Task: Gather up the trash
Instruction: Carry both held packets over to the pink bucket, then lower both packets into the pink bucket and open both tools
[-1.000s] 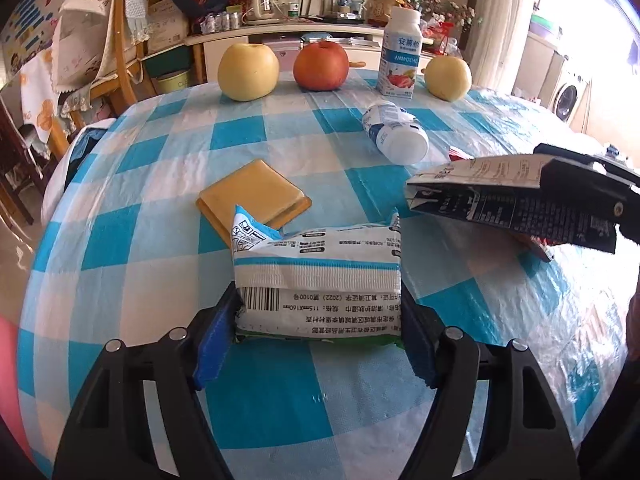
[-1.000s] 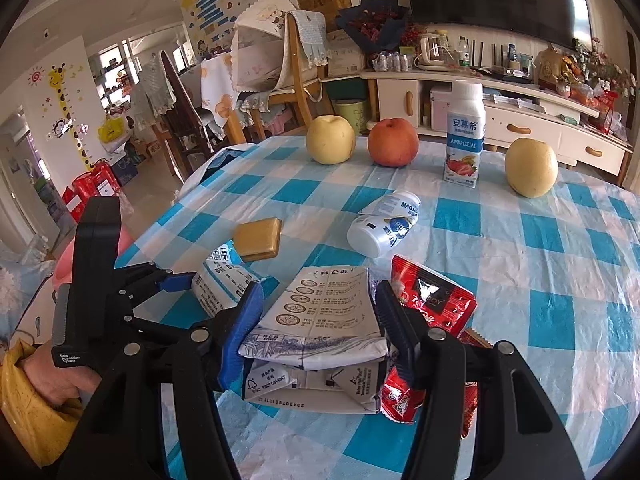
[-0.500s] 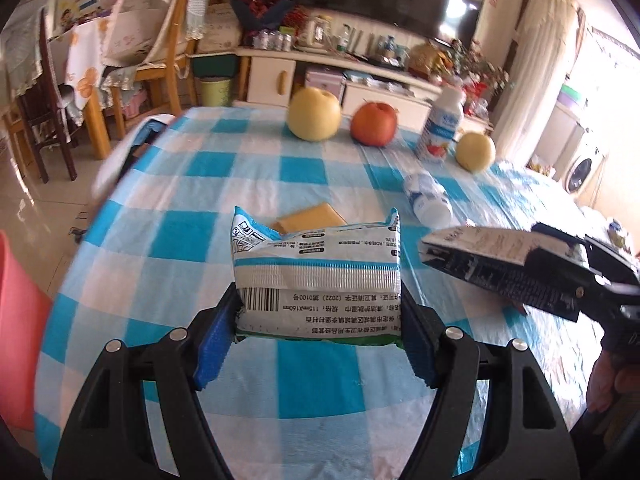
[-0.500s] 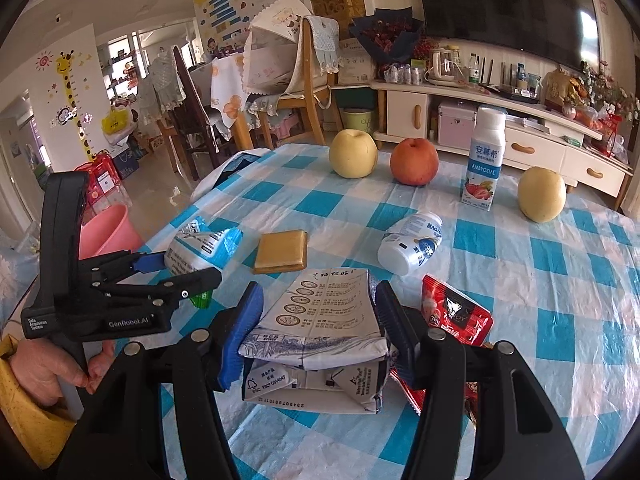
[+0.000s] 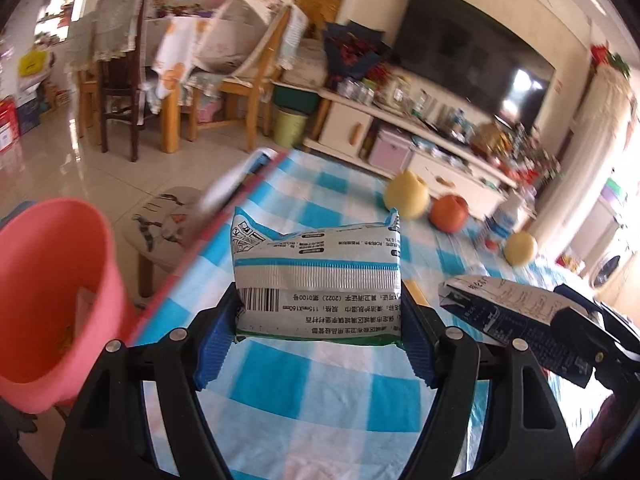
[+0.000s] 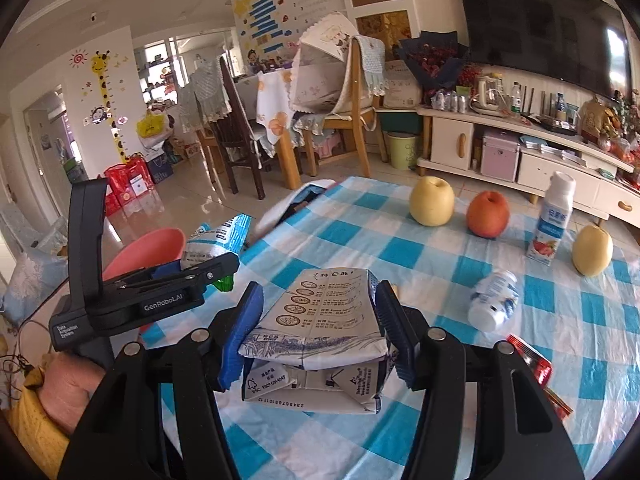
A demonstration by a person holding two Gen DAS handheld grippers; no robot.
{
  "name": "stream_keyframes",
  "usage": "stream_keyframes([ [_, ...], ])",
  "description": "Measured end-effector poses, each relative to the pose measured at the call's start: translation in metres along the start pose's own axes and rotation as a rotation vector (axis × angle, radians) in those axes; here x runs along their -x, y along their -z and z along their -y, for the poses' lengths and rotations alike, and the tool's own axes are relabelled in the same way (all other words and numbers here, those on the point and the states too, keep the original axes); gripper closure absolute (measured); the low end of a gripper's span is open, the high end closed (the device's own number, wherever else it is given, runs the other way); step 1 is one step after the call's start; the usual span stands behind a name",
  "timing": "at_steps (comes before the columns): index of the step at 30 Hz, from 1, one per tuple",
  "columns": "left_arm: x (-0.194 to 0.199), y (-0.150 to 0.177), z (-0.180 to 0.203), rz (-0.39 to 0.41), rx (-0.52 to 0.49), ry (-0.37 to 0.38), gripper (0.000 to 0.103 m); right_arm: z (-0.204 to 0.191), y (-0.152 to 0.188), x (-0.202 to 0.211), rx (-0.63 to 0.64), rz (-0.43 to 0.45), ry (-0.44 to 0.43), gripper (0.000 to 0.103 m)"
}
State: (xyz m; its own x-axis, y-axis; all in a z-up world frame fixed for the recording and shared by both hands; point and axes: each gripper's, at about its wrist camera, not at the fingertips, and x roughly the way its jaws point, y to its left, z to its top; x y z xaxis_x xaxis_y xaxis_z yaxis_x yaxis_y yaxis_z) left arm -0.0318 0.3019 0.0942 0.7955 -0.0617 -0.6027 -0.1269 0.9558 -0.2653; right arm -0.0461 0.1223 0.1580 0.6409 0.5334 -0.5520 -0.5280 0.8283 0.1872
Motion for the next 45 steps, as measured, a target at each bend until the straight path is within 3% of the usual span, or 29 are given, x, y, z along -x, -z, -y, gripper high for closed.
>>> stream_keyframes([
  [3,0.013,-0.012,-0.033,0.049,0.075,-0.062,0.029,-0.031,-0.018,-0.015,0.021,0.01,-0.071,0.044],
  [9,0.036,-0.032,-0.12,0.127,0.23,-0.261,0.029,-0.101,-0.048,-0.059,0.026,-0.004,-0.27,0.044],
  [14,0.049,-0.03,-0.193,0.145,0.442,-0.38,0.029,-0.147,-0.059,-0.108,-0.012,-0.063,-0.396,0.044],
  [22,0.052,-0.02,-0.249,0.137,0.634,-0.423,0.029,-0.182,-0.047,-0.196,-0.151,-0.23,-0.53,0.044],
  [25,0.048,-0.014,-0.259,0.102,0.659,-0.414,0.028,-0.18,-0.037,-0.214,-0.215,-0.276,-0.533,0.042],
  [30,0.04,-0.017,-0.262,0.076,0.635,-0.445,0.026,-0.163,-0.03,-0.201,-0.234,-0.25,-0.488,0.032],
  [35,0.046,-0.017,-0.244,0.167,0.557,-0.487,0.022,-0.142,-0.02,-0.166,-0.222,-0.194,-0.391,0.023],
  [38,0.045,-0.019,-0.233,0.183,0.509,-0.513,0.02,-0.129,-0.012,-0.142,-0.194,-0.167,-0.327,0.02],
  [45,0.047,-0.019,-0.216,0.22,0.444,-0.473,0.016,-0.102,0.008,-0.084,-0.096,-0.094,-0.183,0.015],
])
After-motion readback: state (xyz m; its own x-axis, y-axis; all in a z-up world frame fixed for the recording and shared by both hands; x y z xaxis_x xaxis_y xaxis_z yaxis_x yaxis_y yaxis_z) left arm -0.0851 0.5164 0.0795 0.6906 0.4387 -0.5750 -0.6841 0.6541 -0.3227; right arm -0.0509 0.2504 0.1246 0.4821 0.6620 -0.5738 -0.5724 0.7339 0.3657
